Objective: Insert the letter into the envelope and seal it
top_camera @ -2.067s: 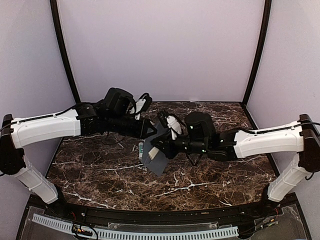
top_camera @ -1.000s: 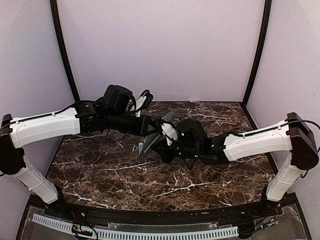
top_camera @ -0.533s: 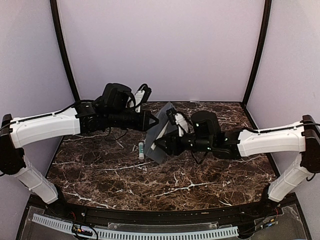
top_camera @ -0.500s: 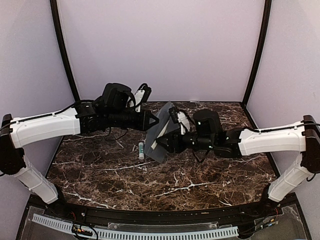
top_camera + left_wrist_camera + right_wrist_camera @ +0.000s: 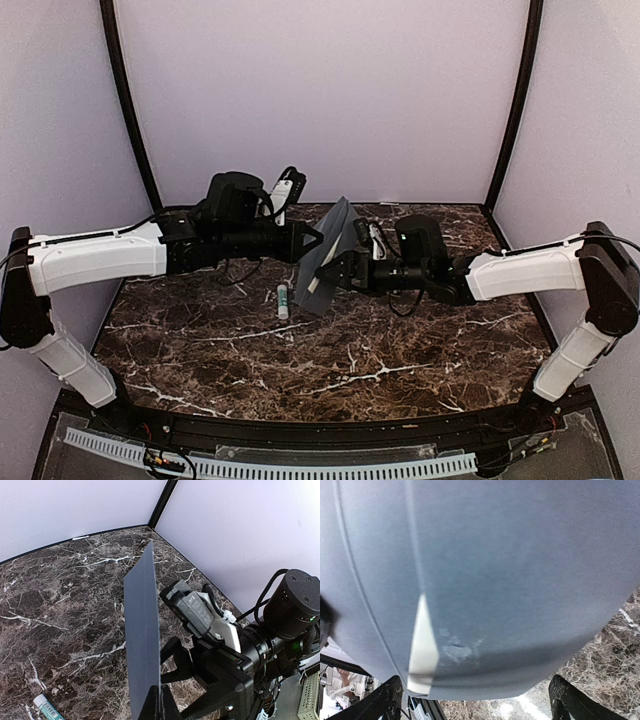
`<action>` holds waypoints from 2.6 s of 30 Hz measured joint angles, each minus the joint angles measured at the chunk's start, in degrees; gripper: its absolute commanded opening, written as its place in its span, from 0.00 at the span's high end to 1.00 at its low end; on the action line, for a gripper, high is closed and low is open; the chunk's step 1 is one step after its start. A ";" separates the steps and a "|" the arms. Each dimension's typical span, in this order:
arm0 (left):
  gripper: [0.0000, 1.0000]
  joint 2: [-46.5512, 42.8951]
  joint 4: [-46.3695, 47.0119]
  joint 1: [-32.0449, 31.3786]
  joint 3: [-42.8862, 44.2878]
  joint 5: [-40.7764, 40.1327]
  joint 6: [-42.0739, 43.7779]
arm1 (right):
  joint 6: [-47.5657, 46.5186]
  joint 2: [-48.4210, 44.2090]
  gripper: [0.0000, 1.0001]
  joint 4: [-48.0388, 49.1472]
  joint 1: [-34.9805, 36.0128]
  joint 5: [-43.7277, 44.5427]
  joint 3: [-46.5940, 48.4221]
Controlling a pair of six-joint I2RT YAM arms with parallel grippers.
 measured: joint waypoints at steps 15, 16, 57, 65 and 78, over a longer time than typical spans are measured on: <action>1.00 1.62 2.51 0.00 -0.11 0.13 0.48 | 3.76 1.38 0.05 3.19 0.00 0.50 -0.02; 1.00 1.62 2.51 0.00 -0.11 0.22 0.48 | 3.74 1.38 0.05 3.17 0.00 0.74 -0.04; 1.00 1.90 2.21 0.00 -0.11 0.00 0.94 | -9.40 -7.80 0.01 -3.21 -3.19 -0.92 -2.86; 1.00 3.21 2.10 0.00 1.31 2.23 0.13 | -14.08 -20.83 0.02 -8.96 -5.05 10.60 -8.24; 1.00 11.58 11.76 -1.73 1.75 7.82 -13.33 | -13.53 -40.13 0.01 -10.49 -8.44 26.08 -19.91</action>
